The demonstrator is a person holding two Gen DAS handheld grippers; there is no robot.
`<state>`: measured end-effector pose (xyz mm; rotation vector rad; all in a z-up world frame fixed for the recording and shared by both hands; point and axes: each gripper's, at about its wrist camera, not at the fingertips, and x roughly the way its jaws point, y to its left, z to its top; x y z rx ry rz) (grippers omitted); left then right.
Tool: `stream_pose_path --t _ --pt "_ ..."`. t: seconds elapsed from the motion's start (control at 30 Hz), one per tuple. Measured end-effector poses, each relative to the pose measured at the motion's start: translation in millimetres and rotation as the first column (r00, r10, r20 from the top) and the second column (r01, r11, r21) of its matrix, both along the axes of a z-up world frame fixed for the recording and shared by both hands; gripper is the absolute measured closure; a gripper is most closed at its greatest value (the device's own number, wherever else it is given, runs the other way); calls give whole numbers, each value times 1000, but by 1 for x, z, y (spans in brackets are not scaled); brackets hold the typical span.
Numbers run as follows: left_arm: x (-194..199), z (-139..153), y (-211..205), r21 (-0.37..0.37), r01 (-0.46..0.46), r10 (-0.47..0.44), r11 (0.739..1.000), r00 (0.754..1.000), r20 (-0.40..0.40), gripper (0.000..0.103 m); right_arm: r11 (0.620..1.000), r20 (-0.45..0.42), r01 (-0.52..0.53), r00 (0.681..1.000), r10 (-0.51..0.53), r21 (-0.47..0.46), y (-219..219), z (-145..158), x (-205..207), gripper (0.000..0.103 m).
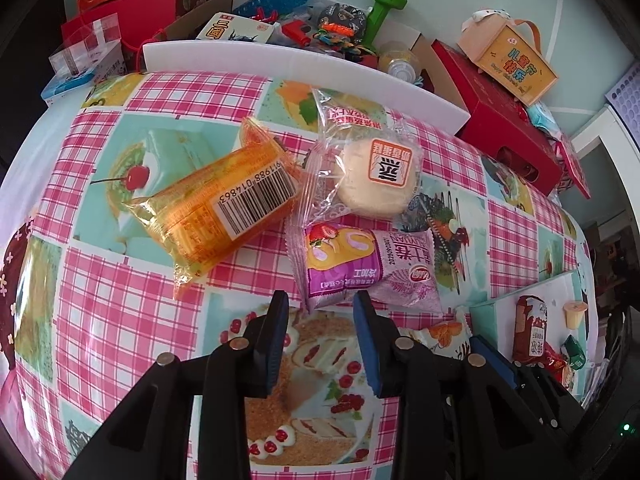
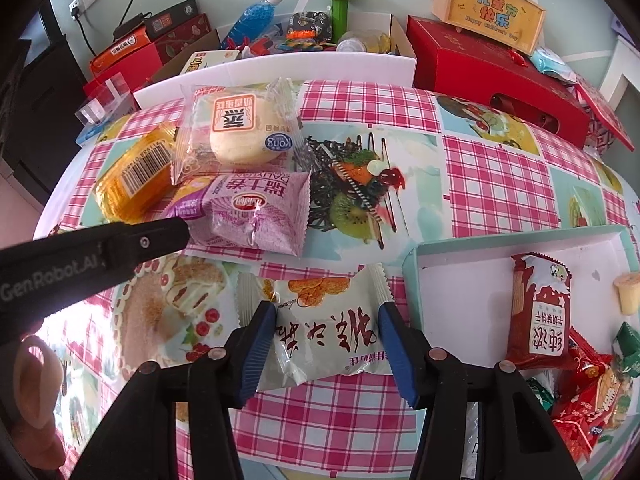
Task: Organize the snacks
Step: 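Grasp the purple roll pack with the left gripper while the right grasps the white bag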
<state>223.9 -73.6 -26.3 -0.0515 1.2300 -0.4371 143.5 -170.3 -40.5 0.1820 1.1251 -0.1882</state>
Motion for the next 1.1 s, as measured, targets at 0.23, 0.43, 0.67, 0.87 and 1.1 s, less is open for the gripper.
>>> stream_pose_path --t 0.23,0.43,0.67,0.87,1.1 --pt "6 5 -21 16 24 -24 1000 1000 6 30 1000 1 22 1000 -22 2 -13 0 -2 47" --pt "20 7 -53 35 61 -61 998 998 15 17 999 5 41 999 -41 16 -24 1 -3 47" --pt "26 -13 -91 197 124 -129 973 992 14 13 999 8 37 999 -37 17 -26 1 -3 47" --pt "22 -13 -84 188 96 -104 978 994 35 22 999 11 34 999 -34 16 -26 2 -5 47" --pt "0 -13 -63 165 51 -59 985 997 46 25 1000 4 23 1000 -23 14 -23 2 -7 46"
